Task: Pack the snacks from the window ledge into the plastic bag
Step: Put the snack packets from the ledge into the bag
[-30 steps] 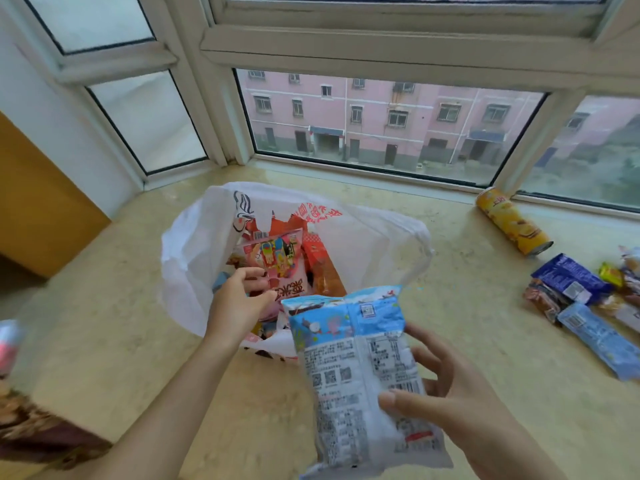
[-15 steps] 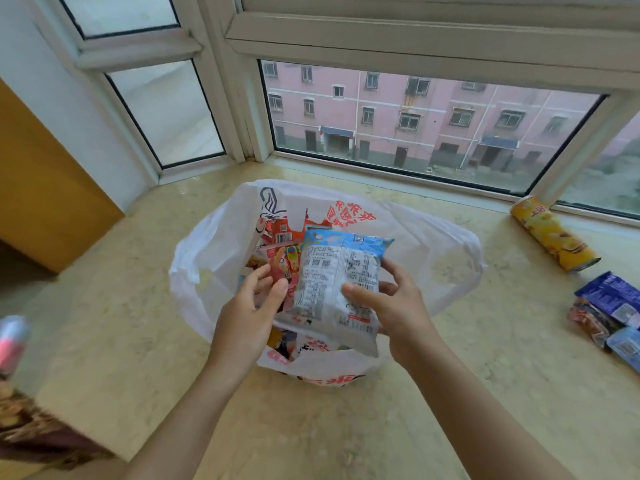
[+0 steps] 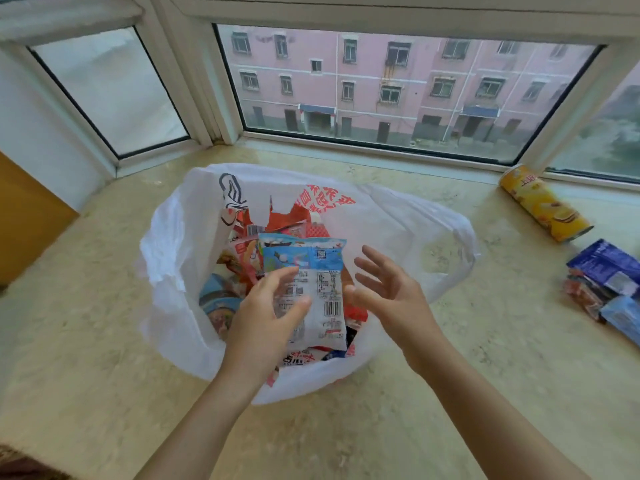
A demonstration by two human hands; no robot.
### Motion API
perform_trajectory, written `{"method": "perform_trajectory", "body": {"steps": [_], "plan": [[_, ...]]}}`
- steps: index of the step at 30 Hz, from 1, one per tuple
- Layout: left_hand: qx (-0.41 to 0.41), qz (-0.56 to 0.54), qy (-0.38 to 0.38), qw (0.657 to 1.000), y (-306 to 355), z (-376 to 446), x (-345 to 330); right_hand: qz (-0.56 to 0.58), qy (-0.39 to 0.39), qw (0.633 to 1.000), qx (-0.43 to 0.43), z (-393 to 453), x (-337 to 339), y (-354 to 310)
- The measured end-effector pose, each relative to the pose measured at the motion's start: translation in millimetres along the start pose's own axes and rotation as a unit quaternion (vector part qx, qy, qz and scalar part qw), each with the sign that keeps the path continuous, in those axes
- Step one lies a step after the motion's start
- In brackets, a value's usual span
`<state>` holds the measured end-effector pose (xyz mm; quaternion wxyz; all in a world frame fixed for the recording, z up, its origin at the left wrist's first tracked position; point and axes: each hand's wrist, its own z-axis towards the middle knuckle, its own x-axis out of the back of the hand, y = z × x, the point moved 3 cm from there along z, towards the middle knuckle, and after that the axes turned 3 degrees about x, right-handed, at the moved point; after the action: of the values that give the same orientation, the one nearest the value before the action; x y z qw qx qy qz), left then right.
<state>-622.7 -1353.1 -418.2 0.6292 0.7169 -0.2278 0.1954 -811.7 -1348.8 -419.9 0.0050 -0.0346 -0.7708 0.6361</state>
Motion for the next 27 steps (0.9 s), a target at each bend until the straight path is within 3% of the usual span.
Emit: {"method": "perform_trajectory", "body": {"steps": [7, 10, 18, 27], "plan": [[-0.094, -0.018, -0.106, 0.99, 71.6, -11.7, -67.6, -0.073, 0.083, 0.99, 0.083, -39.9, 91.0, -22.8], [-0.153, 0.027, -0.154, 0.976, 96.2, -27.0, -114.0, -0.14, 0.148, 0.974, 0.104, -61.8, 139.5, -20.2], [-0.218, 0.111, -0.204, 0.948, 136.1, -40.1, -250.2, -0.411, 0.259, 0.868, 0.108, -113.4, 272.8, 35.0], [-0.305, 0.235, -0.242, 0.891, 176.6, -33.5, -383.1, -0.515, 0.296, 0.803, 0.049, -137.3, 390.9, 92.7]]}}
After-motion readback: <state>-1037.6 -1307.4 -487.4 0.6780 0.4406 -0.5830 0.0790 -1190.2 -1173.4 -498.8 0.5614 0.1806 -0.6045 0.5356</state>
